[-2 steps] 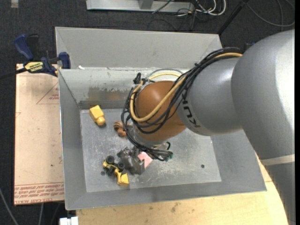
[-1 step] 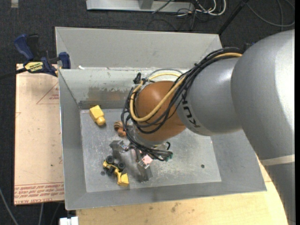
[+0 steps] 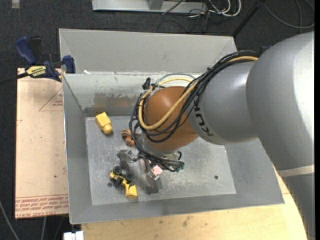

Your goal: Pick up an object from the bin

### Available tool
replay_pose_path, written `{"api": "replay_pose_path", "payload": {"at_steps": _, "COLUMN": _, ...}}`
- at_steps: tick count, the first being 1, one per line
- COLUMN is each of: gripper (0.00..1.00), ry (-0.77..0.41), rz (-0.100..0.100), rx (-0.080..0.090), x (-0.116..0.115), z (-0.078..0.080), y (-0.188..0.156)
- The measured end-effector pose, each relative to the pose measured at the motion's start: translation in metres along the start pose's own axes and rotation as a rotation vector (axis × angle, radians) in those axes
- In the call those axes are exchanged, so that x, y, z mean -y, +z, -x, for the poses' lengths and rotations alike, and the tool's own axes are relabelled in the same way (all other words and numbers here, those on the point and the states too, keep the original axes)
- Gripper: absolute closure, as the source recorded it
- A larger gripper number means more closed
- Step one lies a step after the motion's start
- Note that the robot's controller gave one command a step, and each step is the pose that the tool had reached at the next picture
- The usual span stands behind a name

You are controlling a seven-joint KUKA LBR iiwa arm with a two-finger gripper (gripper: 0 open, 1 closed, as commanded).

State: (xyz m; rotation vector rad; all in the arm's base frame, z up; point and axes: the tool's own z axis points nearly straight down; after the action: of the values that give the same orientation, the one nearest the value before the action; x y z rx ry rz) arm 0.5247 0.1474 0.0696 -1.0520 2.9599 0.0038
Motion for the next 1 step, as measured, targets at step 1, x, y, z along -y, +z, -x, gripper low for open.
{"api": "replay_pose_path", "payload": {"at_steps": 1, "gripper": 0.0, "ry": -0.105, "rz": -0.004, "rx": 0.0, "x": -0.0122, "z": 0.0047, "y": -0.0001}}
